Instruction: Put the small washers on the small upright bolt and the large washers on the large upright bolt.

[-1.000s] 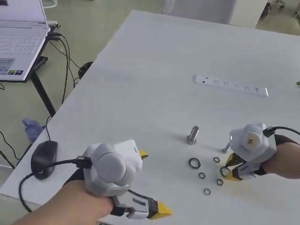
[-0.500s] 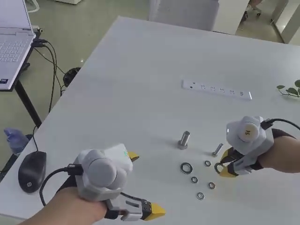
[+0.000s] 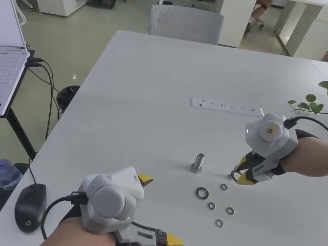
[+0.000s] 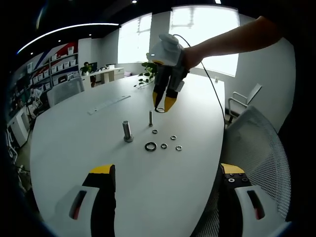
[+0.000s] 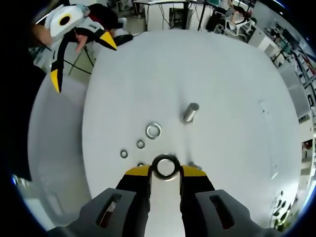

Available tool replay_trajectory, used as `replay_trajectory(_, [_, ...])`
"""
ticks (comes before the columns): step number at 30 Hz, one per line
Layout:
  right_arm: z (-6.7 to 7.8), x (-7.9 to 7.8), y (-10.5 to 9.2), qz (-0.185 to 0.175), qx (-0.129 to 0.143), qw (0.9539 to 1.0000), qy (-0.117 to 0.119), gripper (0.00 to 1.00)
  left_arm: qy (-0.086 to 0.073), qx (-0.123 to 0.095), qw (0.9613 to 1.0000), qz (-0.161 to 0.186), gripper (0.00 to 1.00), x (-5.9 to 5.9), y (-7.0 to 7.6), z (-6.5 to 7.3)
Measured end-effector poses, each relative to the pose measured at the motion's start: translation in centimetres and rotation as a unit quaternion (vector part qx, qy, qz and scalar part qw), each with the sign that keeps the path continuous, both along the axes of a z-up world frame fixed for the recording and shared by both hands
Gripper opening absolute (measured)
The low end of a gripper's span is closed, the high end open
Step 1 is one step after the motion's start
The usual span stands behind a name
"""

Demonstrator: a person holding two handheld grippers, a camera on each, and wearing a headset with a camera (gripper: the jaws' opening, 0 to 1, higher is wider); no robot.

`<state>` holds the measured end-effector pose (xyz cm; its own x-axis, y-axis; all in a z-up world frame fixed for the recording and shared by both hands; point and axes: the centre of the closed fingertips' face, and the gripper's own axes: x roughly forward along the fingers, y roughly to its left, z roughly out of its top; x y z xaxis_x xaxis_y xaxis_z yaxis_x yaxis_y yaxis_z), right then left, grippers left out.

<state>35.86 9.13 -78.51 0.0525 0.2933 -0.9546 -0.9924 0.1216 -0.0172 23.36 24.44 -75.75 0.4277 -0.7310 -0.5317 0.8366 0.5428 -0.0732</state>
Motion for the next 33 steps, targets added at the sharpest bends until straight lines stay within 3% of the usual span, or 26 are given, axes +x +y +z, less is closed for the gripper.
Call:
replay_trajectory(11, [1.3, 1.3, 2.6, -0.005, -0.007, 0.9999, -0.006, 0.22, 0.004, -0.006, 1.0000, -0.005, 0.84, -0.1, 0.6, 0.1])
replay_trajectory(21, [0.6, 2.0, 4.9, -0.003, -0.010, 0.9999, -0.002, 0.22, 0.011, -0.006, 0.9999, -0.004, 0.87, -0.1, 1.0, -0.4])
replay_trajectory(28, [0.2, 3.2, 5.9, -0.006, -0.006, 1.0000, -0.003, 0.22, 0.014, -0.007, 0.9998, -0.011, 0.88, 0.0, 0.2, -1.1])
replay_trajectory(33, [0.1, 3.7, 6.8, -0.003, -0.001, 1.0000, -0.004, 0.22, 0.005, -0.001, 0.9998, -0.020, 0.89, 0.4, -0.7, -1.1])
